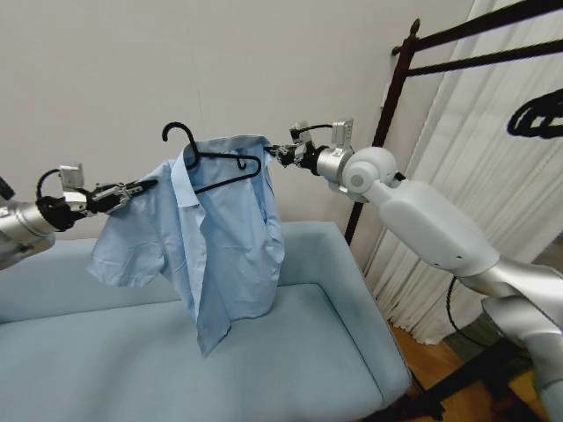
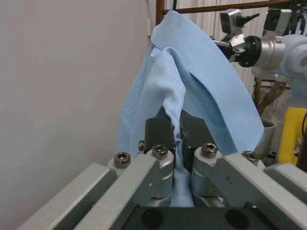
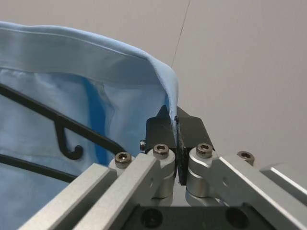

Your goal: Pick up the clothes from the sofa and hang them on the clothes hanger.

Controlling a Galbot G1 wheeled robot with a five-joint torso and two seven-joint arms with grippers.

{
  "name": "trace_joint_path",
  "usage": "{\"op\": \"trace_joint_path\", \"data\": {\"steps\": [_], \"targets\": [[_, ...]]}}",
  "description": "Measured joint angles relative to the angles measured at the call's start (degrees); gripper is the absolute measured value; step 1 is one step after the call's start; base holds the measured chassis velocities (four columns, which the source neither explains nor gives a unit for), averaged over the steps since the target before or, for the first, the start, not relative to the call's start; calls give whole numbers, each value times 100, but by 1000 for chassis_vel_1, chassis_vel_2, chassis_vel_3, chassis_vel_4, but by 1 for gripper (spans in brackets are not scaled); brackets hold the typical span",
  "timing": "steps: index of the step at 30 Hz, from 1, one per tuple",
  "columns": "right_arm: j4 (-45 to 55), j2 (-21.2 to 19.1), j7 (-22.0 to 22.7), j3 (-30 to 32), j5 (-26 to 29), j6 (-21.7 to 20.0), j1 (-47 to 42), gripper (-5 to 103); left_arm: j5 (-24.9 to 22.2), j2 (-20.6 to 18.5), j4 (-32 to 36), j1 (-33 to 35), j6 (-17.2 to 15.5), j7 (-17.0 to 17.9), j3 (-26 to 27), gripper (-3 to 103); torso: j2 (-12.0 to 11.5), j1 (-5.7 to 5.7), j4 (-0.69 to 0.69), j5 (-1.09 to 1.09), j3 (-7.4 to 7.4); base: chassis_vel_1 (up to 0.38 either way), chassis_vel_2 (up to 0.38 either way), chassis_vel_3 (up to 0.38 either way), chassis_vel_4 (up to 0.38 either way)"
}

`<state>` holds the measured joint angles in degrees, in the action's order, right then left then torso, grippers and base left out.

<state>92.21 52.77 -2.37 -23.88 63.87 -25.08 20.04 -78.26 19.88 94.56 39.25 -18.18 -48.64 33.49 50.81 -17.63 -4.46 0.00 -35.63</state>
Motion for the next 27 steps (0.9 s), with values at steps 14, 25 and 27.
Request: {"op": "trace_joint_path", "data": {"steps": [14, 25, 27], "targets": [[98, 214, 16, -136, -442, 1, 158, 1, 379, 129, 159, 17, -31, 624, -46, 3, 0, 0, 0, 0, 0, 0, 0, 0, 0], [353, 388, 220, -202, -282, -249, 341, 1, 478, 197, 181, 60, -16, 669, -28, 3, 0, 0, 0, -1, 0, 0, 0, 0, 0], [413, 376, 247, -230, -275, -277, 339, 1, 477, 198, 178, 46, -16, 681, -34, 3, 0, 0, 0, 0, 0, 0, 0, 0, 0]]}}
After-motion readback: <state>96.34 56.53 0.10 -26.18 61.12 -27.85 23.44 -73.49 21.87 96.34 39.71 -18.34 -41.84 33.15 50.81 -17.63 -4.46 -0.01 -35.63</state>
